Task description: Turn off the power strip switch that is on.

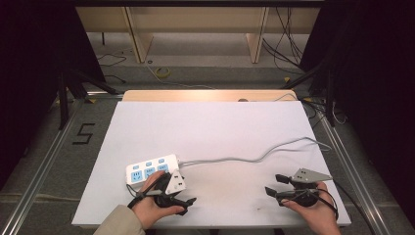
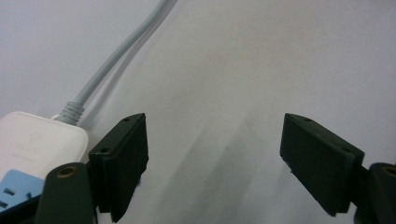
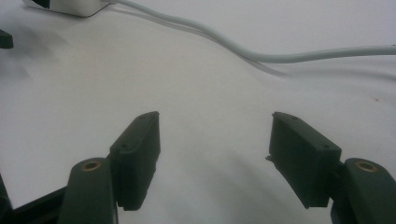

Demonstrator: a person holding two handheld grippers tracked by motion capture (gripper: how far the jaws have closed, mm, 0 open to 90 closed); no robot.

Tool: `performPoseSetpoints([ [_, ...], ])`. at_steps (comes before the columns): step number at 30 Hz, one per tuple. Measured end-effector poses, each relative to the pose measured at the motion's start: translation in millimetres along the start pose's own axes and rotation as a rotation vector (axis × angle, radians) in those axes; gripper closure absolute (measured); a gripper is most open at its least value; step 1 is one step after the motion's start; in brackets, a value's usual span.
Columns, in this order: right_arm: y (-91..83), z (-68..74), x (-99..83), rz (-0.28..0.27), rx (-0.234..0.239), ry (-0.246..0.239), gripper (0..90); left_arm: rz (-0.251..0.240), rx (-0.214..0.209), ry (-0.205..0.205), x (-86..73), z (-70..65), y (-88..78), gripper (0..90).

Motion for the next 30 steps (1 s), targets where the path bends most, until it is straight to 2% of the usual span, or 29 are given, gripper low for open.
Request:
performPoseSetpoints([
  [3, -0.4, 0.1, -0.1, 0.0, -0.001, -0.001, 34.6, -0.007, 0.014, -0.015, 0.8, 2.3, -2.8, 29.4],
  [6, -0.9, 0.5, 0.0, -0.002, -0.001, -0.003, 34.6, -0.014, 0.028, -0.02, 1.8, 3.5, -5.7, 38.4],
  [8, -1.0, 0.8, -0.1, 0.0, -0.002, -0.001, 34.6, -0.021, 0.042, -0.024, 2.7, 4.7, -7.8, 47.1],
  [13, -0.7, 1.9, 0.3, -0.004, 0.002, -0.003, 34.6, -0.022, 0.06, -0.028, 3.6, 10.0, -13.4, 78.4],
  [15, -0.7, 1.8, 0.1, -0.001, 0.001, -0.002, 34.6, -0.021, 0.078, -0.035, 3.6, 13.2, -17.2, 87.2],
  [16, -0.5, 1.8, 0.2, -0.002, 0.001, -0.002, 34.6, -0.021, 0.078, -0.035, 3.6, 13.2, -17.2, 89.3],
  [30, -0.3, 2.1, 0.2, -0.002, 0.002, -0.005, 34.6, 0.01, 0.109, -0.056, 3.9, 18.9, -24.5, 89.6],
])
Point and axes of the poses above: each handheld gripper's, and its own axes: y roughly forward along the jaws, x roughly out of its top, z roughly to its left, the point moved 2 cm from there along y, roughly forward along the jaws, and after that the axes turned 2 degrees about x, right-handed, at the moved point
